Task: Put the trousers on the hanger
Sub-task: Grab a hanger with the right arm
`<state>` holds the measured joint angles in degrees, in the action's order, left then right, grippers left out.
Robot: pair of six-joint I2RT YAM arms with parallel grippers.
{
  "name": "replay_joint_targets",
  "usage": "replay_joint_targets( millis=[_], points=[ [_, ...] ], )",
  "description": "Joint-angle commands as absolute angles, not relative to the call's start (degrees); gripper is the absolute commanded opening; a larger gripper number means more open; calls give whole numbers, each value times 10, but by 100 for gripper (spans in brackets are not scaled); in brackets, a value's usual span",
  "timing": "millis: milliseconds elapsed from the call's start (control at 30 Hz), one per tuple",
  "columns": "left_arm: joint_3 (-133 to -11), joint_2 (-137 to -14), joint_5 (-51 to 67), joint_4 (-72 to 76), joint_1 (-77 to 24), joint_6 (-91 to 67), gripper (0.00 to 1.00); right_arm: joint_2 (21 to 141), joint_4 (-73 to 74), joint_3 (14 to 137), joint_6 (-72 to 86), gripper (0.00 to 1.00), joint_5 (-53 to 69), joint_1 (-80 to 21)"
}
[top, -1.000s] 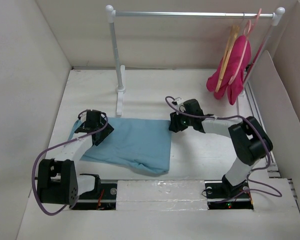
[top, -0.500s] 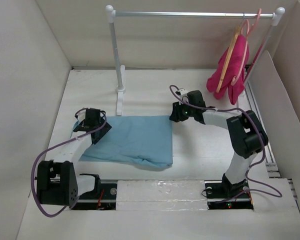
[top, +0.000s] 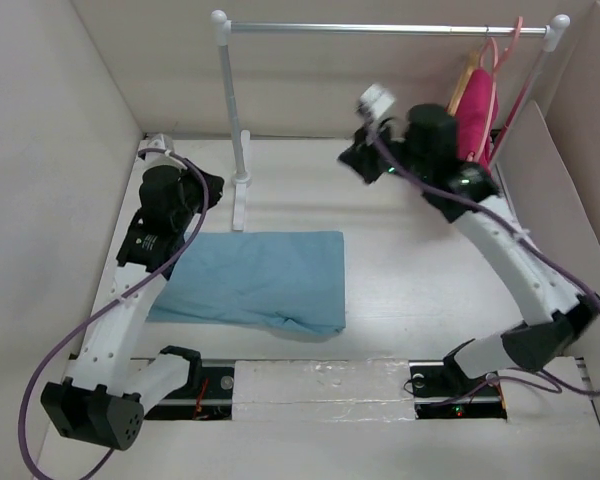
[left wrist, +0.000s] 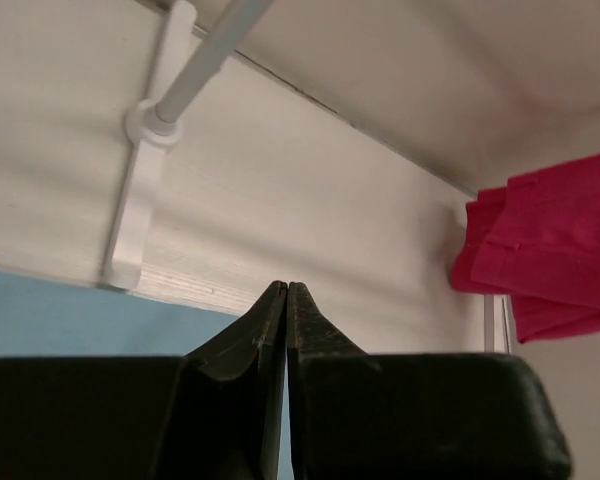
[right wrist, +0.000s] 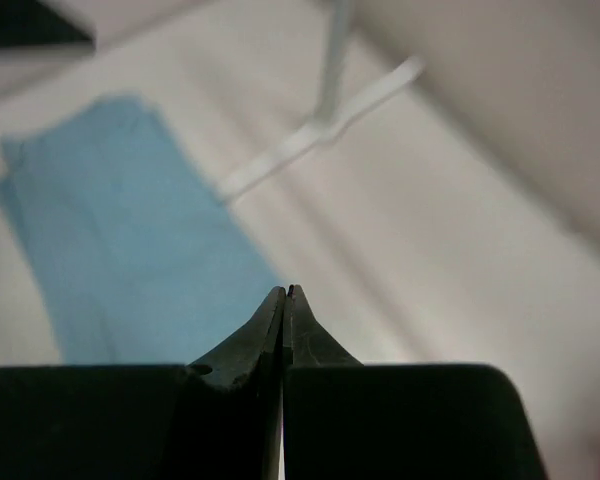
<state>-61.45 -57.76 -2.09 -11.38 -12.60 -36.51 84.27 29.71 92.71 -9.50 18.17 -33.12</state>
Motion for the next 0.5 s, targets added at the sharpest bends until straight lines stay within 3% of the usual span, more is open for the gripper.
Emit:
replay_joint_targets(
  millis=[0, 100, 133, 167, 200, 267, 300, 333, 400, 467],
  points=[
    [-600, -609, 62, -66, -125, -334, 0, 791, 345, 1015, -99, 0, 100, -243],
    [-650, -684, 94, -49, -125, -295, 0, 793, 333, 1041, -70, 0, 124, -151],
    [-674, -707, 82, -62, -167, -280, 0, 800, 344, 1067, -56, 5, 110, -134],
    [-702, -734, -19, -72, -206, -235, 0, 808, 349, 1074, -55, 12, 102, -105],
    [-782, -795, -65, -89, -247, -214, 0, 809, 352, 1080, -48, 29, 87, -93],
    [-870, -843, -141, -169, -330, -204, 0, 805, 342, 1082, -33, 43, 76, -55],
    [-904, -851, -142, -173, -344, -205, 6, 804, 334, 1078, -20, 57, 82, -42],
    [-902, -842, -117, -152, -351, -209, 13, 808, 330, 1077, -14, 62, 90, -31],
    [-869, -799, -90, -128, -351, -231, 33, 836, 330, 1080, -4, 69, 112, -1],
    [-846, -779, -49, -111, -351, -239, 40, 851, 303, 1068, -1, 69, 162, 4]
  ],
)
